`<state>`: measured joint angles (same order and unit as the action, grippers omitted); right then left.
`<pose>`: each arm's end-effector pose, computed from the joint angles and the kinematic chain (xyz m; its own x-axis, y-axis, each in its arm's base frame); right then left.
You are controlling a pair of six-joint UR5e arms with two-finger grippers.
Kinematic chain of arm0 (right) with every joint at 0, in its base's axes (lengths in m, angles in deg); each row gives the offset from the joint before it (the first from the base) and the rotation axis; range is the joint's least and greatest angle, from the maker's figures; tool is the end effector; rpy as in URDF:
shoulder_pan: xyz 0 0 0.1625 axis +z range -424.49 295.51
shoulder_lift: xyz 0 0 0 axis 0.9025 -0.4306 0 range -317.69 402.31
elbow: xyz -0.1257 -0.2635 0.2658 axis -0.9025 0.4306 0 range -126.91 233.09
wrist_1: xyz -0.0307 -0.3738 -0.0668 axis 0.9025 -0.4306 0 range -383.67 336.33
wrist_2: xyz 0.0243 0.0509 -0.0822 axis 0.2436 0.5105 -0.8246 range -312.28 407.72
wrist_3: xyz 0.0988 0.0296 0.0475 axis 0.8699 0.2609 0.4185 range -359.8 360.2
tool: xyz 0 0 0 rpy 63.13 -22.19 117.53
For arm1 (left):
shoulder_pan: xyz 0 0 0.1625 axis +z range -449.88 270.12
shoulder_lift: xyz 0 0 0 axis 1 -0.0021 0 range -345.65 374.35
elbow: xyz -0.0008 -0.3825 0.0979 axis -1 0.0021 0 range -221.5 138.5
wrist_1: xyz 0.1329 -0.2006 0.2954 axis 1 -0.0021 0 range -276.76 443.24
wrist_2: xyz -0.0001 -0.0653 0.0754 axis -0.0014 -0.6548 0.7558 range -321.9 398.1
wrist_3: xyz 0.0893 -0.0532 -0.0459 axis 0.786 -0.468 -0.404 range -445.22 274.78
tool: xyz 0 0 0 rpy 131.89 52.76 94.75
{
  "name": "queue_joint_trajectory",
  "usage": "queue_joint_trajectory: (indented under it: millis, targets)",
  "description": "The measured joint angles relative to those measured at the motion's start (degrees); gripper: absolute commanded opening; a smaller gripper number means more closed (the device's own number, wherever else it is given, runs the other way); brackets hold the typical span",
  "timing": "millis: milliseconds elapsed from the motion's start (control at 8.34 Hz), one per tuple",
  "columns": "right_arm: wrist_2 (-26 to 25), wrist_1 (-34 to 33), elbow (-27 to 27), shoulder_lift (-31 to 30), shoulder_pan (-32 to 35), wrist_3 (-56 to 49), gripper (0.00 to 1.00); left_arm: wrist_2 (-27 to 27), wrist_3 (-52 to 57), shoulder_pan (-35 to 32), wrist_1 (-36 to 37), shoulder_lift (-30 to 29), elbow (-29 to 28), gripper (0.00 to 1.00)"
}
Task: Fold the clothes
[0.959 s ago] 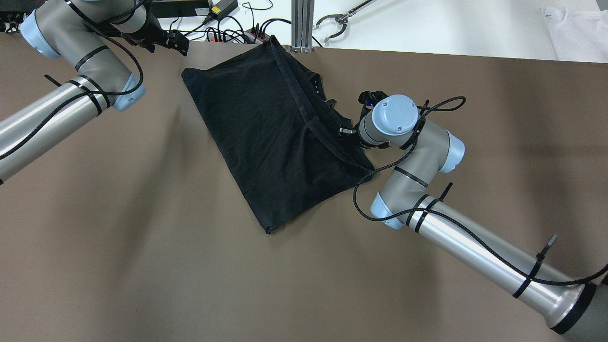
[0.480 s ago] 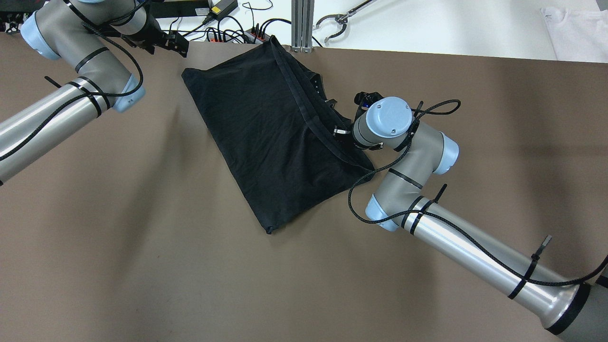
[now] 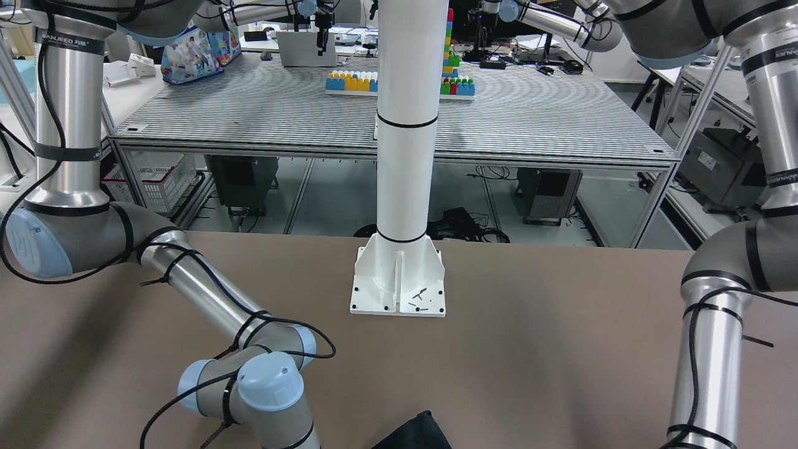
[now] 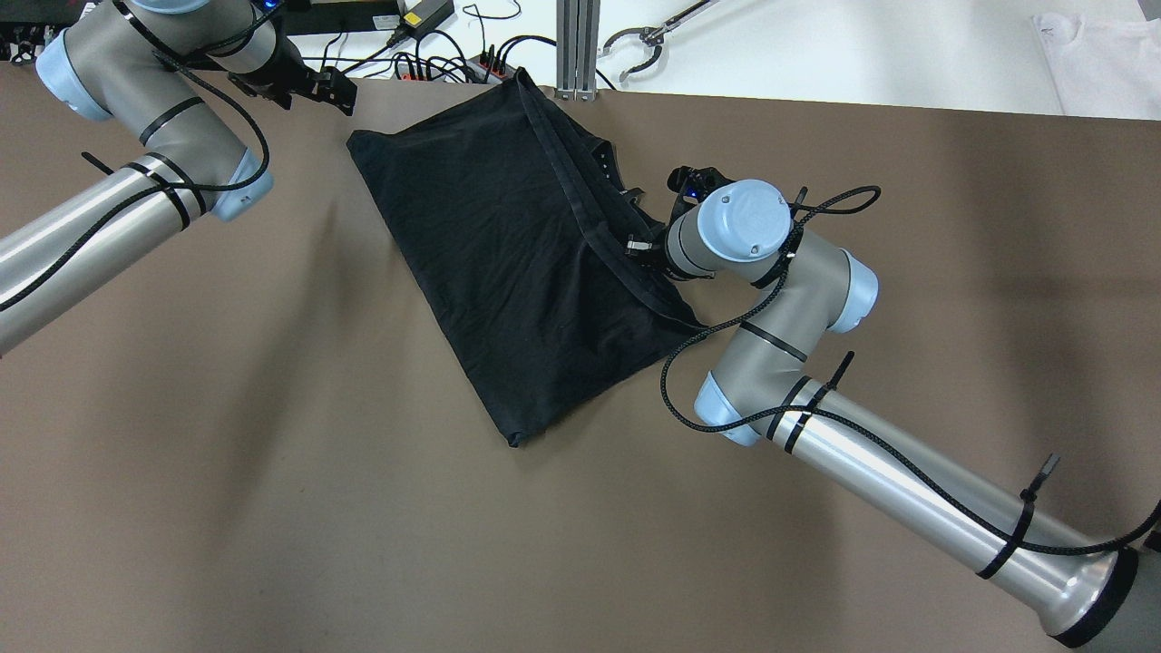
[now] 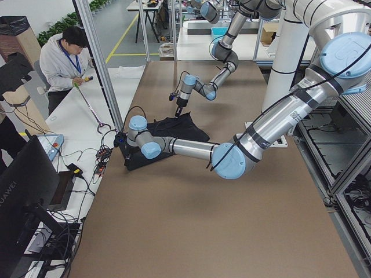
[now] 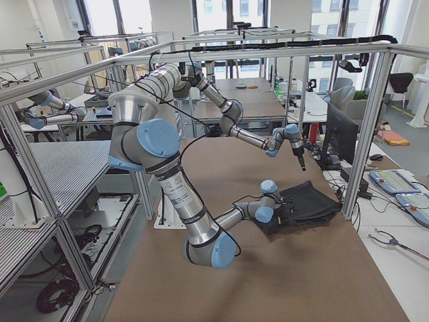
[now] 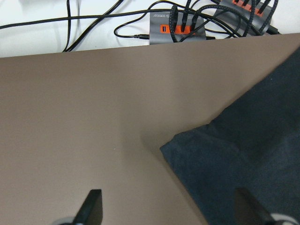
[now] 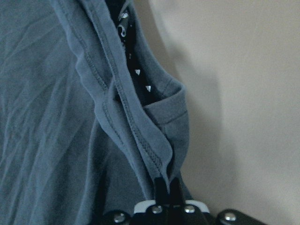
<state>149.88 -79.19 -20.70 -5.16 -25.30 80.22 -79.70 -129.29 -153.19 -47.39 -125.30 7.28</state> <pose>-0.4984 -0.5475 0.2623 0.4547 0.1522 0.8775 -0.4025 0.9140 0.0500 0.2854 -0.7466 0.3562 0.6589 0.1045 -0.7450 0.2283 0.9158 0.3304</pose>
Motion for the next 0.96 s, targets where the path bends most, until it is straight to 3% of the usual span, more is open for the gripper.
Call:
queue_joint_trajectory:
  millis: [360, 720, 959]
  targets:
    - [-2.87, -0.27, -8.54, -5.1, -5.06, 5.67, 0.0, -0.01, -0.24, 0.03, 0.04, 0.35, 0.9, 1.0]
    - [-5.01, -0.3, -23.63, -19.71, -8.9, 6.33, 0.0, -0.1, -0.53, 0.03, 0.02, 0.42, 1.12, 1.0]
    - [-6.06, -0.29, -27.88, -24.52, -10.16, 6.44, 0.0, -0.21, -0.57, 0.03, -0.04, 0.43, 1.21, 1.0]
